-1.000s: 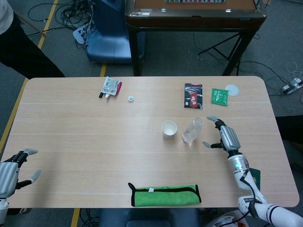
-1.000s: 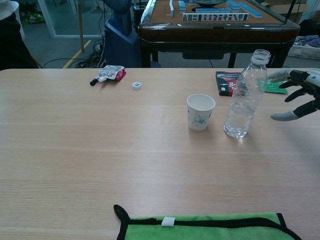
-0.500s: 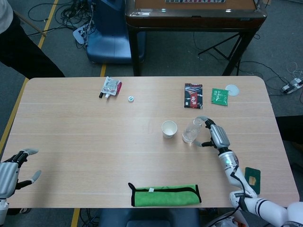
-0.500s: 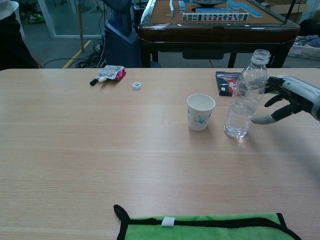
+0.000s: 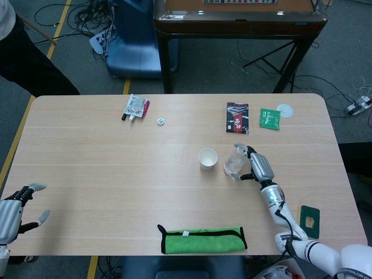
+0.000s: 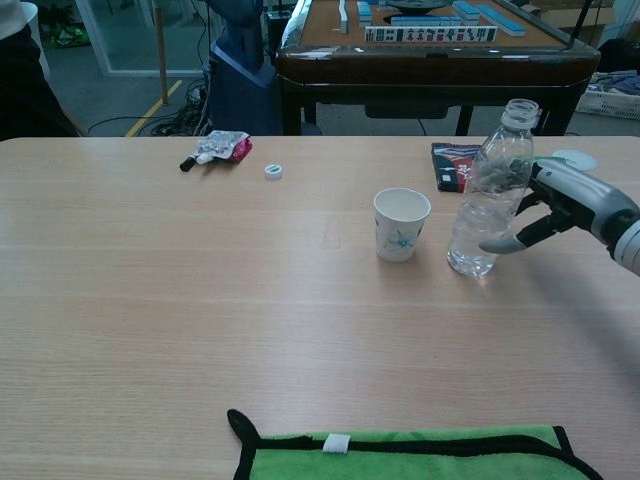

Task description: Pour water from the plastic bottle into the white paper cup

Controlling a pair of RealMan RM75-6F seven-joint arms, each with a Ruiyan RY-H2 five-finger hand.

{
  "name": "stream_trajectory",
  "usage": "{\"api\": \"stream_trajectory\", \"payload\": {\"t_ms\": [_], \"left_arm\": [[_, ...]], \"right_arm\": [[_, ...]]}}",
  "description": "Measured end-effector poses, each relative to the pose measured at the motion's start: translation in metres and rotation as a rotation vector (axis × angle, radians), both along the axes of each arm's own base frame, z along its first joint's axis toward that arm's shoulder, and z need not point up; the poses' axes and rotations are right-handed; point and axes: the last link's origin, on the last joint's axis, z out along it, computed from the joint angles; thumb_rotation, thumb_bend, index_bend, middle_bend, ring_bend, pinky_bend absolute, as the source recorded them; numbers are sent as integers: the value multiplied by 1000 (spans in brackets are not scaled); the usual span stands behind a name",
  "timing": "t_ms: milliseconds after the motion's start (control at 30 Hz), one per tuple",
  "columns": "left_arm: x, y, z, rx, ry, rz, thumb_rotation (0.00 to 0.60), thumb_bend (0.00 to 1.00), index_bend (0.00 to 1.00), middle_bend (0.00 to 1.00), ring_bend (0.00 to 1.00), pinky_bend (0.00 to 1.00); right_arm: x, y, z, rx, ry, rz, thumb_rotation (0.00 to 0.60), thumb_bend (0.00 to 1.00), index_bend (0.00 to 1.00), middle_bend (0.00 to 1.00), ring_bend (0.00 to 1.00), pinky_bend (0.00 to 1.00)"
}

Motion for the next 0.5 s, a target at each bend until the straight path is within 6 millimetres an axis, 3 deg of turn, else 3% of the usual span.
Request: {"api": "stream_trajectory", "payload": {"t_ms": [500], "left_arm": [[1, -1, 2, 1, -10, -1, 600, 213, 300, 293, 415, 593]], "right_arm": [[5, -4, -14, 32, 6, 16, 600, 0, 174, 256, 150, 284]]}}
